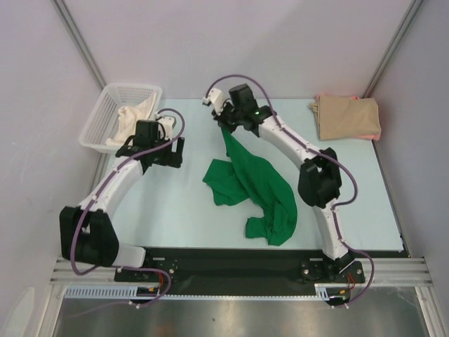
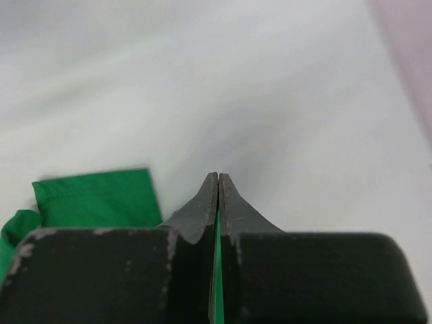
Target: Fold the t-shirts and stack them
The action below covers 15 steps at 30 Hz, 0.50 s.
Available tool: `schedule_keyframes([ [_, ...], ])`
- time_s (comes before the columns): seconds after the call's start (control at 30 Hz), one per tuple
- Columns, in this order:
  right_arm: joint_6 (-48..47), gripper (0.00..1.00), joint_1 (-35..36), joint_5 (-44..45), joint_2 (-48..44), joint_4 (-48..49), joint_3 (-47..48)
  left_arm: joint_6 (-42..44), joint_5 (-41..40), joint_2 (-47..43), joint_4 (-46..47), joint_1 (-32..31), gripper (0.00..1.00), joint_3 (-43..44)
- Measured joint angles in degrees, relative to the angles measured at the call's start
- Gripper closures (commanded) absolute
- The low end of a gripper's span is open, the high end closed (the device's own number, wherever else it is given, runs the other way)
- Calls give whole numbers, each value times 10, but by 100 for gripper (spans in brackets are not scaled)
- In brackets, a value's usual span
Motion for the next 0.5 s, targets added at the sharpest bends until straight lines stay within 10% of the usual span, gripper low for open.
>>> schedule_keyframes([
  [0.5, -33, 100, -82, 36, -274, -12, -189, 0, 147, 393, -62, -48, 26, 302],
])
